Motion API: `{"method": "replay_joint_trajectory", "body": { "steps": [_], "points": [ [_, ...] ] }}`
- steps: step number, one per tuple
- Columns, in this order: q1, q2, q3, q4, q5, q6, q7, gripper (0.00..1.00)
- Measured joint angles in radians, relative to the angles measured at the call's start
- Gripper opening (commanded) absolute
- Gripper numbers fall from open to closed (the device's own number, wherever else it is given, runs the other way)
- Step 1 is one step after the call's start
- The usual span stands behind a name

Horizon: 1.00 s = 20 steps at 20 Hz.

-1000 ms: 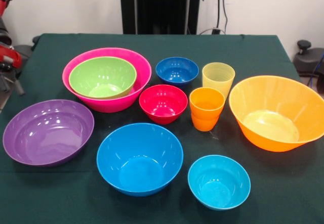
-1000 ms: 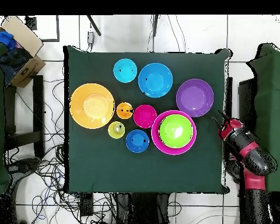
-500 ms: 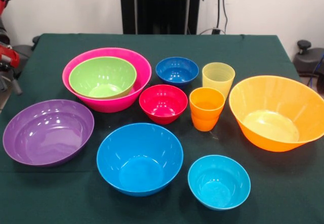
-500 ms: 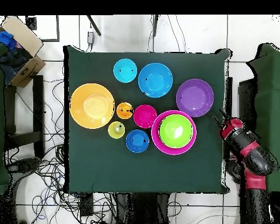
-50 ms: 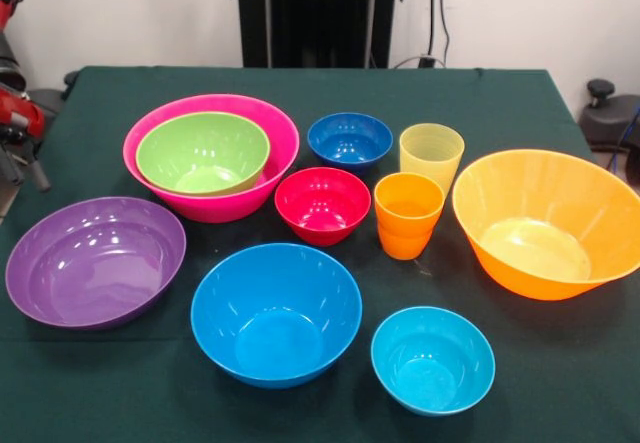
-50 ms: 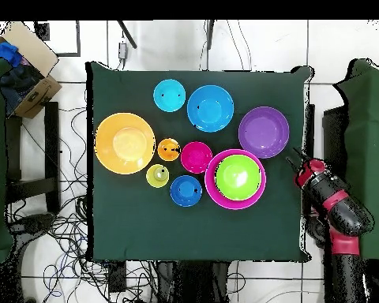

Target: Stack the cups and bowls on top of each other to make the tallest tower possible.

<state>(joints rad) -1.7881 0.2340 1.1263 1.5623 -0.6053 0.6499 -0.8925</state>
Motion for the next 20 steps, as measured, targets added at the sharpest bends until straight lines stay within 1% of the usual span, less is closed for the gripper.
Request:
{"method": "replay_joint_trajectory", "body": {
  "steps": [9,20],
  "points": [
    [0.001,0.029,-0.003,0.000,-0.001,0.000,0.000,1.00],
    [0.002,0.070,-0.003,-0.003,-0.029,0.000,0.000,1.00]
  ]
}}
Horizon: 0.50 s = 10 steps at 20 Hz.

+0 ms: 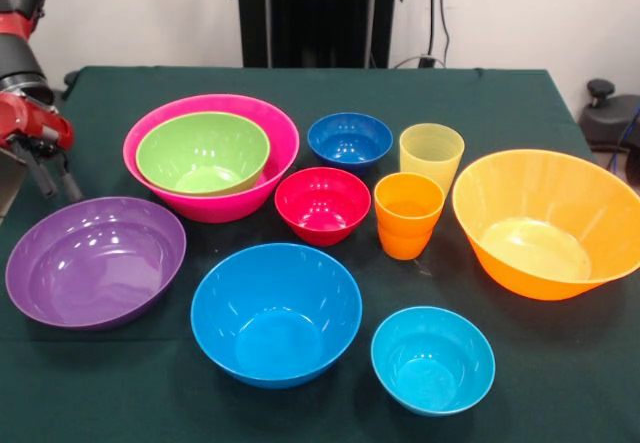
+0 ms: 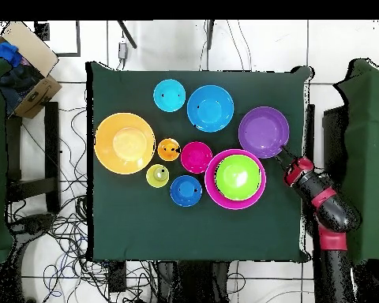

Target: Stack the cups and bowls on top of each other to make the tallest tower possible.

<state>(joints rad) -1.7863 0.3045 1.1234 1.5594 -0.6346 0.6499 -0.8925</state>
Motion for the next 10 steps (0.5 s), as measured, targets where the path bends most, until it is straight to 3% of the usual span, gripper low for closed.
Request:
{"method": "replay_joint_trajectory", "body": {
  "steps": [10],
  "points": [
    [0.028,0.008,0.000,-0.008,-0.002,-0.012,0.000,1.00]
  ]
}}
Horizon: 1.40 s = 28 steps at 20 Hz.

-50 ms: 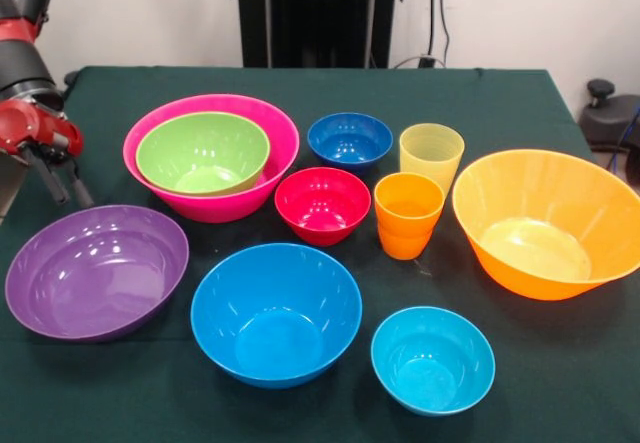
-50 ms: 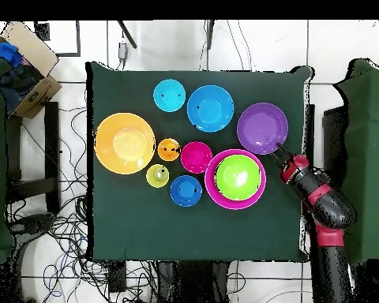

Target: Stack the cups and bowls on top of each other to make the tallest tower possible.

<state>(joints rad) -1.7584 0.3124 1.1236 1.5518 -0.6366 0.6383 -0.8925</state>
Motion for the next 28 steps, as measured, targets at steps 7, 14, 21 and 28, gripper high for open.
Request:
{"method": "replay_joint_trajectory", "body": {
  "steps": [7,14,21,28],
  "points": [
    [0.022,0.038,-0.001,-0.038,-0.009,-0.012,0.000,1.00],
    [0.060,0.039,-0.006,-0.094,-0.067,-0.011,0.000,1.00],
    [0.072,0.038,-0.004,-0.110,-0.072,-0.011,0.000,0.00],
    [0.108,0.025,-0.011,-0.143,-0.067,-0.011,0.000,0.00]
  ]
}}
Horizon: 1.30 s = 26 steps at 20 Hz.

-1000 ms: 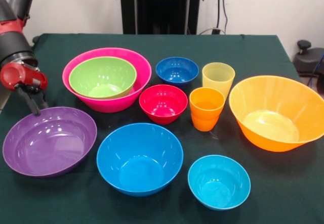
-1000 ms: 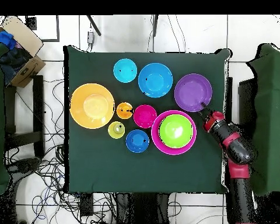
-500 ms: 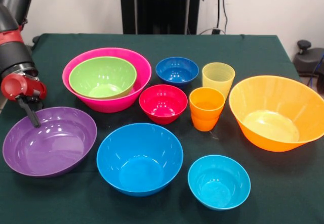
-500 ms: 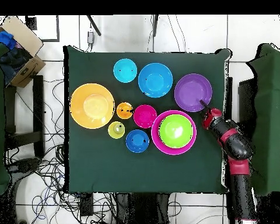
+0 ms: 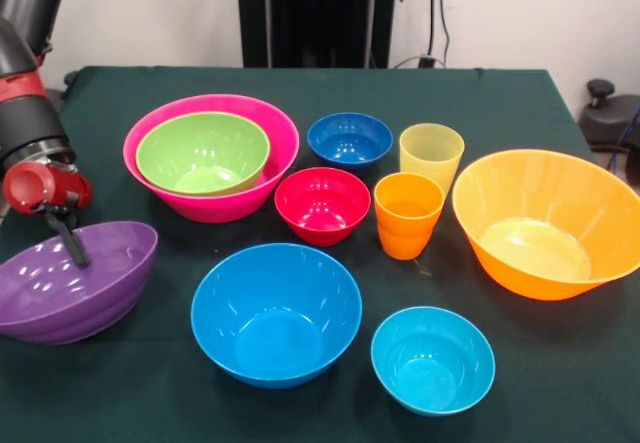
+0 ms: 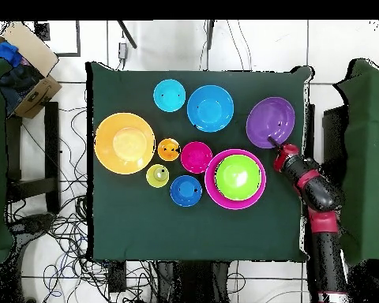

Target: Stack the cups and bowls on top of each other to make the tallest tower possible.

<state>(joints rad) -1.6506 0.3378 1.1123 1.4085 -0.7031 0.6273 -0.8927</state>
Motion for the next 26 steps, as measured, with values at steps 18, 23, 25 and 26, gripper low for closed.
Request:
{"method": "replay_joint_trajectory", "body": {
  "steps": [18,23,25,26],
  "points": [
    [0.133,-0.437,-0.056,0.120,0.003,0.001,0.059,0.00],
    [0.163,-0.663,-0.056,0.164,0.050,0.001,0.129,0.00],
    [0.176,-0.747,-0.056,0.169,0.076,0.001,0.159,0.00],
    [0.180,-0.777,-0.055,0.170,0.085,0.001,0.168,0.00]
  ]
}}
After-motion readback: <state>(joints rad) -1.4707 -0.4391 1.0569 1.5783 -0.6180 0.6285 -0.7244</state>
